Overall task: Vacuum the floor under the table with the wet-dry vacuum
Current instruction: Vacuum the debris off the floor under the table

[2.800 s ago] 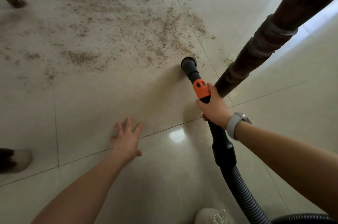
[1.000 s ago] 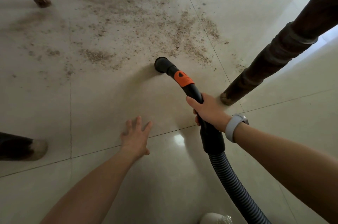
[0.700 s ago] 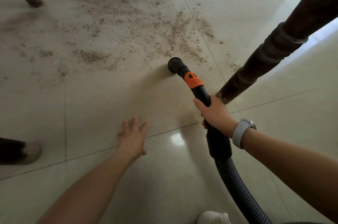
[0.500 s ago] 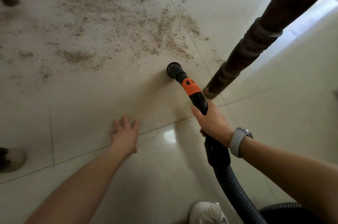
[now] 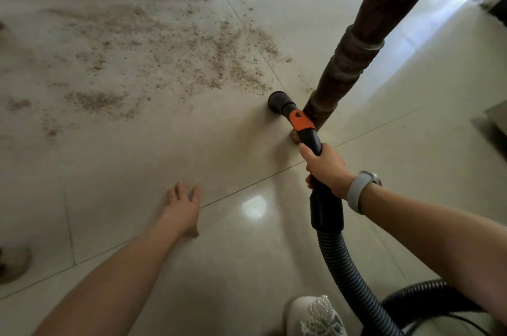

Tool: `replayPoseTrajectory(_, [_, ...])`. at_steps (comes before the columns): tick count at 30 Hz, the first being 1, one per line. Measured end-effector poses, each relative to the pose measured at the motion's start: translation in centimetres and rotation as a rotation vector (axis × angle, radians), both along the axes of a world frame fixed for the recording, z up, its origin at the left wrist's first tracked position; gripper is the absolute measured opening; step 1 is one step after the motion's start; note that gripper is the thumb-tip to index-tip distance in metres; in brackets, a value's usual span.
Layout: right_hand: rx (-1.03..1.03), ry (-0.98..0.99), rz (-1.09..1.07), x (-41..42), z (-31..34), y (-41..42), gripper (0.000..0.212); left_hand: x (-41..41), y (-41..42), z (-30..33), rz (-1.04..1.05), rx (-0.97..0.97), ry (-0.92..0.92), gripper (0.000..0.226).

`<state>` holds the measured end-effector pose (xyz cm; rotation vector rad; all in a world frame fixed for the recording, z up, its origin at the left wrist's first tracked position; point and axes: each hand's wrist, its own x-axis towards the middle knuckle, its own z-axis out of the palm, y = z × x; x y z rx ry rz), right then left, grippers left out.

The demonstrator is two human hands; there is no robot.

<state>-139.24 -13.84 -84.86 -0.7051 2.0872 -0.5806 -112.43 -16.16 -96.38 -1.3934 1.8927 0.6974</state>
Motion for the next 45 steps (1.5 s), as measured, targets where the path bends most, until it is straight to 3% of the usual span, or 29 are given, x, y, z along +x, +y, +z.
replayPoseTrajectory(7, [-0.080,-0.147,-0.068,-0.1,-1.0,-1.8,0.025,0.5,0.0,1.3,-0.023,-0.002,0.022,0.104])
replayPoseTrajectory(17, [-0.073,-0.044,-0.109,0.8,-2.0,-3.9,0.031,0.5,0.1,0.8,-0.007,0.008,0.031,0.105])
replayPoseTrajectory(36, [-0.043,-0.241,-0.023,-0.8,-0.3,-3.0,0.020,0.6,-0.2,0.4,-0.027,0.000,0.006,0.106])
replayPoseTrajectory(45, [-0.058,-0.054,-0.014,0.2,-1.5,-5.4,0.027,0.6,-0.1,0.8,-0.030,-0.004,0.004,0.104])
